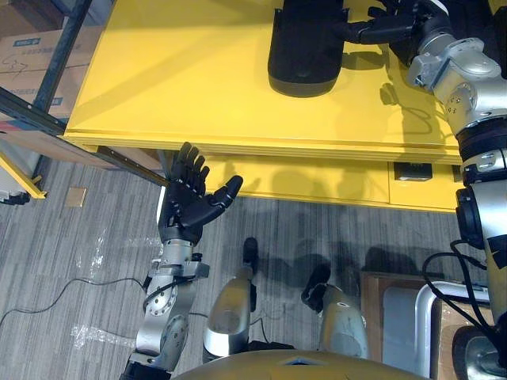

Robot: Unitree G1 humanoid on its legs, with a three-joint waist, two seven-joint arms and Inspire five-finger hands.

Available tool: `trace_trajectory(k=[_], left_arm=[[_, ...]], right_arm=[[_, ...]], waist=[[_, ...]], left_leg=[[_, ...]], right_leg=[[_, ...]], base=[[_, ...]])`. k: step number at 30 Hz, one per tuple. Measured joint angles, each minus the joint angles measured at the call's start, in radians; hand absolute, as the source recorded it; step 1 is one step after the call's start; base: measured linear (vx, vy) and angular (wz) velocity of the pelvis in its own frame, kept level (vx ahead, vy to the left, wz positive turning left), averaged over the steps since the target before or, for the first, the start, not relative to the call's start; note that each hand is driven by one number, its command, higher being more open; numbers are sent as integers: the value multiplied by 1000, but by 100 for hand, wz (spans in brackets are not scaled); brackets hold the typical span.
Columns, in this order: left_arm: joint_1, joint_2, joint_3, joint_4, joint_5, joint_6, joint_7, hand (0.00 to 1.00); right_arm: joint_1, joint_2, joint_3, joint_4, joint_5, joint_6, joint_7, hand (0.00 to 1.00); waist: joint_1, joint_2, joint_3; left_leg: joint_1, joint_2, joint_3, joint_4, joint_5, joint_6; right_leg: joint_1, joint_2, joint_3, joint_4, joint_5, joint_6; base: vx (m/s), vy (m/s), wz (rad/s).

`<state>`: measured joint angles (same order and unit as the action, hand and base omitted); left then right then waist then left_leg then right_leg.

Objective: Walk over and take three plastic housings, then place them on the shelf

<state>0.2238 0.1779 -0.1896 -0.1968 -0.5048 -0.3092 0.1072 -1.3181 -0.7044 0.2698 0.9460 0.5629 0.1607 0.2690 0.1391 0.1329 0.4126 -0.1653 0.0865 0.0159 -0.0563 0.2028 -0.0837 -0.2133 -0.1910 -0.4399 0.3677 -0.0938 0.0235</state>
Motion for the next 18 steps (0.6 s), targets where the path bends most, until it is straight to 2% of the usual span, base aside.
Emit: trace_trajectory(k=[6,12,18], left_arm=[[-1,1,0,0,-4,-1,0,100],[0,1,0,0,-12,-5,0,100],[3,2,0,0,-18,-15,-1,100]], right_arm=[[-1,0,6,0,2,-28,32,100],[-27,2,10,0,3,-81,50,100],[-43,5,10,-1,4,-125,54,100]], waist=[[13,3,2],[23,21,14],[29,23,18]], left_leg=[[0,0,-6,0,0,-1],[-3,-1,-17,0,5,-2],[-4,-4,-23,-1,8,-2]], right_leg=[[0,-1,-4,6,-5,-2],[0,-5,-15,16,-9,-3],[0,-12,-21,24,-14,-4]], base=[[0,0,0],[0,-4,5],[4,-2,4]])
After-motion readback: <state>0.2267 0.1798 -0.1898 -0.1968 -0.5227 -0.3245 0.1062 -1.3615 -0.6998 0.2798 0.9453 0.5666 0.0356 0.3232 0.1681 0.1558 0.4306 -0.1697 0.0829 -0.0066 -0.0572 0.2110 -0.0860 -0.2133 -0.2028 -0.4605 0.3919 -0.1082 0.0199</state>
